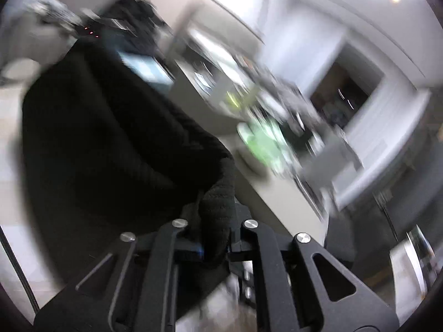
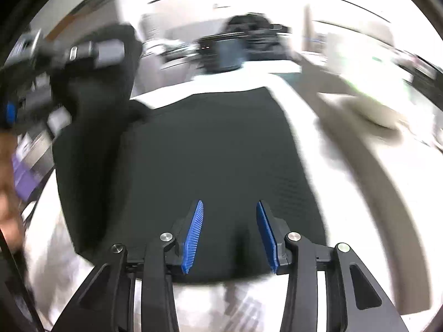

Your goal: Fold small clothes

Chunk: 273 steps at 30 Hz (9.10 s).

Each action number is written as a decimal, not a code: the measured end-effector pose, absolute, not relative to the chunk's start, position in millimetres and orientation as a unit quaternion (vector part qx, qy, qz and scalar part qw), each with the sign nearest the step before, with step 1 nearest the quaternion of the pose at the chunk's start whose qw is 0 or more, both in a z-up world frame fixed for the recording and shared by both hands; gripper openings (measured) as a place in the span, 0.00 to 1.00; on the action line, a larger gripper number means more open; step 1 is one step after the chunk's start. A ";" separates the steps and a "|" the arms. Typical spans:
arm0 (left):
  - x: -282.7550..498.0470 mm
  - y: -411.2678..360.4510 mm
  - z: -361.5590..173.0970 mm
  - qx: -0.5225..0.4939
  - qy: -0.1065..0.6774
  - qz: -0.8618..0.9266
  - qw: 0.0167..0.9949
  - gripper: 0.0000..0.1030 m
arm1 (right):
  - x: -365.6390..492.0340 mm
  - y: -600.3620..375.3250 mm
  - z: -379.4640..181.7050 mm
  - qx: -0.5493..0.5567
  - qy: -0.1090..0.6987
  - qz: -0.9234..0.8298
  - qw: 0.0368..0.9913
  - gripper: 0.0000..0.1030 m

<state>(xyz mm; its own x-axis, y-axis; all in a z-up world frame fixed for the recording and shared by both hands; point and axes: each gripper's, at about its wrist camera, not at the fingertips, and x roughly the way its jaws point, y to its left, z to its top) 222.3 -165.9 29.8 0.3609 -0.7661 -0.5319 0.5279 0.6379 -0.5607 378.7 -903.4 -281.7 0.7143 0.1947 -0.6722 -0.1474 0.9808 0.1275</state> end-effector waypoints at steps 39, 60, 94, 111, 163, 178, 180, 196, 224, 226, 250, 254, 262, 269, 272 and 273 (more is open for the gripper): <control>196.0 -68.6 -49.7 -0.121 0.475 -0.229 0.841 0.56 | 423.1 -904.7 -291.1 0.169 0.429 0.240 0.854 0.09; 215.0 -77.0 -77.7 -0.122 0.503 -0.214 0.829 0.56 | 409.9 -967.6 -280.2 0.154 0.417 0.176 0.878 0.19; 243.8 -19.6 -74.8 -0.136 0.463 -0.137 0.865 0.14 | 442.5 -894.4 -307.9 0.121 0.451 0.222 0.856 0.19; 195.6 53.6 -50.6 -0.159 0.432 -0.097 0.882 0.15 | 405.3 -876.7 -290.3 0.144 0.448 0.269 0.841 0.21; 144.7 -102.2 -64.2 -0.020 0.447 -0.231 0.864 0.75 | 419.5 -869.7 -311.2 0.175 0.463 0.281 0.822 0.18; 180.0 -135.9 -67.1 -0.025 0.453 -0.225 0.862 0.80 | 474.6 -886.7 -314.0 0.238 0.462 0.258 0.814 0.40; 178.8 -144.6 -68.7 -0.002 0.450 -0.221 0.865 0.81 | 476.0 -888.7 -316.1 0.237 0.458 0.268 0.814 0.28; 188.8 -129.1 -63.6 -0.054 0.460 -0.237 0.854 0.83 | 472.2 -861.9 -297.9 0.116 0.450 0.229 0.855 0.15; 208.8 62.9 -65.1 -0.162 0.429 -0.044 0.888 0.83 | 576.4 -816.5 -288.7 0.078 0.476 0.271 0.833 0.14; 210.0 59.4 -66.5 -0.162 0.429 -0.046 0.887 0.83 | 563.2 -833.3 -292.2 0.134 0.472 0.302 0.817 0.28; 216.7 27.9 -86.1 -0.144 0.469 -0.094 0.866 0.44 | 485.7 -864.7 -309.2 0.092 0.474 0.302 0.822 0.17; 195.6 33.6 -83.5 -0.164 0.472 -0.119 0.858 0.46 | 469.8 -880.5 -298.2 0.141 0.464 0.351 0.801 0.37; 182.9 22.9 -85.3 -0.134 0.459 -0.130 0.868 0.27 | 445.6 -851.8 -305.6 0.100 0.470 0.343 0.807 0.17; 179.3 26.1 -84.5 -0.125 0.459 -0.108 0.873 0.25 | 434.4 -865.1 -283.0 0.065 0.431 0.305 0.847 0.07; 175.4 28.3 -81.3 -0.133 0.468 -0.105 0.867 0.31 | 441.4 -882.5 -301.4 0.064 0.465 0.260 0.844 0.07; 172.5 29.9 -79.2 -0.134 0.470 -0.107 0.866 0.33 | 440.7 -893.2 -303.9 0.103 0.473 0.274 0.831 0.08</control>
